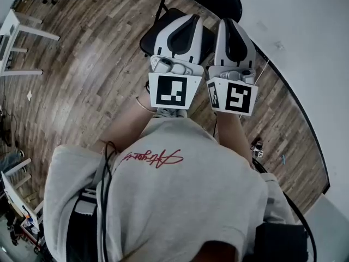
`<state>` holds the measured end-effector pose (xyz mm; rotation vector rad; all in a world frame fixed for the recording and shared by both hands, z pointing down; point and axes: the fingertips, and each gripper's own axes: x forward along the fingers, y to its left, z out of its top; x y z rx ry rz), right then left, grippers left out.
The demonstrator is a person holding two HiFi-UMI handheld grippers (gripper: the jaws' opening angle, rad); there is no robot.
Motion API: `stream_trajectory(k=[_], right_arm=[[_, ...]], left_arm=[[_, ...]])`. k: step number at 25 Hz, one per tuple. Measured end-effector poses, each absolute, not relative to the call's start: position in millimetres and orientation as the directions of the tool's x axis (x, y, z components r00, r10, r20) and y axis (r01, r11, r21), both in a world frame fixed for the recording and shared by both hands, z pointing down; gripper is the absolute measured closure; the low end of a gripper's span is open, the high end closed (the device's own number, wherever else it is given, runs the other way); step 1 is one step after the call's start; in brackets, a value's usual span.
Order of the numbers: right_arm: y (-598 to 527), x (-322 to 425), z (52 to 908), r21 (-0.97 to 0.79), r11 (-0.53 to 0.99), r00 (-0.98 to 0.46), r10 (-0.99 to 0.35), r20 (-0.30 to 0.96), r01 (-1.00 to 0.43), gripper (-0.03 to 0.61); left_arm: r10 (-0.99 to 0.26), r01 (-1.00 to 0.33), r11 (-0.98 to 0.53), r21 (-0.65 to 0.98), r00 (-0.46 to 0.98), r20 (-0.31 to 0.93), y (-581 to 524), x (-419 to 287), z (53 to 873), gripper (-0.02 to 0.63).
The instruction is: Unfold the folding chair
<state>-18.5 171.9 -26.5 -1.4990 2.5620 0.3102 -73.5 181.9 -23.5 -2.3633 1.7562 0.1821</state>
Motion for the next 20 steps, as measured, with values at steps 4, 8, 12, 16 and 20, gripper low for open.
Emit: stream_trajectory(k=[4, 8, 12, 16, 20], right_arm=[[180, -17, -29, 0.107, 0.480, -0.490, -0.835, -0.250, -0.871, 0.548], [185, -10, -29, 0.115, 0.470, -0.483, -0.841, -0.245, -0.875, 0.548], [192, -6, -30, 0.123, 0.466, -0.482, -0.840, -0.249, -0.876, 0.554], [200, 0, -31, 0.121, 0.459, -0.475, -0.842, -0.255, -0.880, 0.554], [203, 2, -32, 0.122, 0.461, -0.476, -0.841, -0.257, -0.879, 0.554]], left_arm=[[-0.933, -0.957, -0.261, -0.127, 0.284, -0.223, 188, -68, -26, 0.595], [-0.929, -0.956, -0.271, -0.116, 0.291, -0.227, 196, -61, -27, 0.595], [-0.924, -0.954, -0.272, -0.125, 0.295, -0.244, 205, -57, -31, 0.595], [-0.921, -0.955, -0.276, -0.108, 0.295, -0.256, 210, -54, -32, 0.595], [-0.920, -0.956, -0.273, -0.106, 0.292, -0.262, 211, -54, -35, 0.595]])
